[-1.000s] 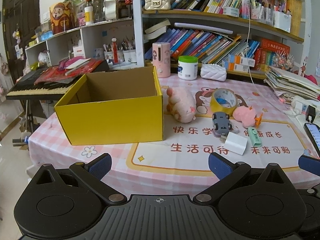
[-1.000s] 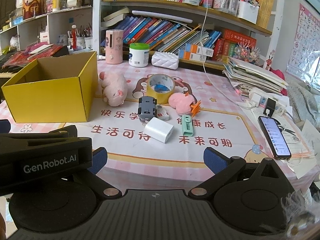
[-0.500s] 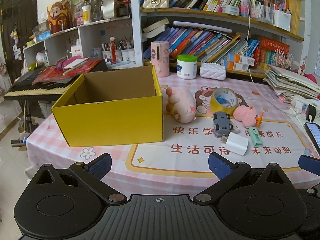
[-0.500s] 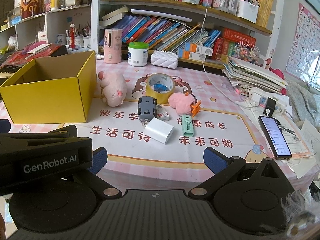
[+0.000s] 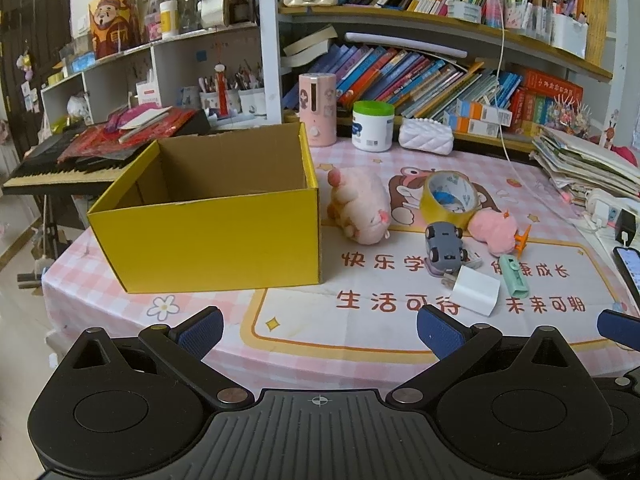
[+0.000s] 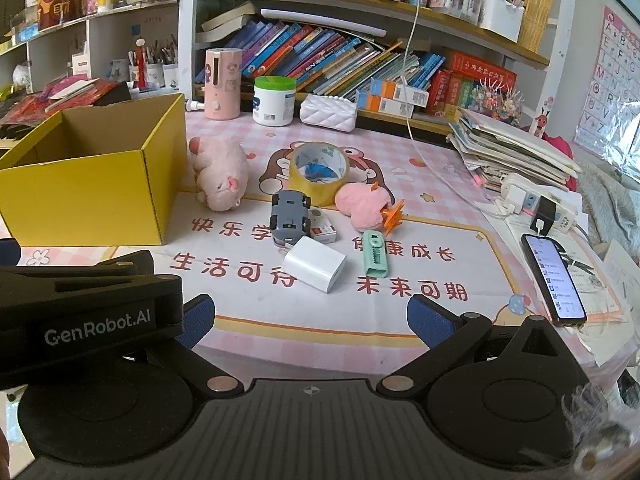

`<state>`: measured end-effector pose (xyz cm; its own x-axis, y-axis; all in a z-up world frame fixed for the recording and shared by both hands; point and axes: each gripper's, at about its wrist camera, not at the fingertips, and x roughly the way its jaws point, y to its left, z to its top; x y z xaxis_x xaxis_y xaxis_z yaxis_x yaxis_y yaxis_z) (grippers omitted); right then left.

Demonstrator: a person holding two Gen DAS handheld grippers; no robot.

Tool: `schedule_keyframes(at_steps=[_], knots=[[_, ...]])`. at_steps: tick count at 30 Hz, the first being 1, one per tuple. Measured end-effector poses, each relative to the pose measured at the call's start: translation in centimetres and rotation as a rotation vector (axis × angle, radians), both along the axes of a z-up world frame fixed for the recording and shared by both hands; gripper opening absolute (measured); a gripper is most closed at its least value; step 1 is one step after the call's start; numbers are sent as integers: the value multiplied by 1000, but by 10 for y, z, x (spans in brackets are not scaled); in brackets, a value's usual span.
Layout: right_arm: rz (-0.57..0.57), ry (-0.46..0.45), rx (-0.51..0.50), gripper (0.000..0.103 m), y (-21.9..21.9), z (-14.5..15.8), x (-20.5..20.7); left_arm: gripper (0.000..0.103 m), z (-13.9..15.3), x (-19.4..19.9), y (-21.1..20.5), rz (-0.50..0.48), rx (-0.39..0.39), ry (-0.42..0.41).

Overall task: Organize objects
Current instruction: 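Move the right tool toward the mint-green stapler while the left tool approaches the white charger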

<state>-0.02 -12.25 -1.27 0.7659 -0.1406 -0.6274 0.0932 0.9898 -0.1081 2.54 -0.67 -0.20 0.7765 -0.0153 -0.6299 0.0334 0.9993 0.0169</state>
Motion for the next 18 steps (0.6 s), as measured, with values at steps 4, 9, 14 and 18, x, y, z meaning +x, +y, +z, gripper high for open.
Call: schedule_keyframes(at_steps=[4,9,14,18], knots=[[-5,4,2,103,-6,-1,6,103,-2,6,-4,-7,-5,7],[-4,15,6,103,-15,-5,15,103,-5,14,-11,-14,-4,16],[1,30,14,103,-25,-9,26,103,-10,25,-19,-12,1,31],[0,46,13,103,-35,-13,36,103,-14,36,-26,11,10,53]])
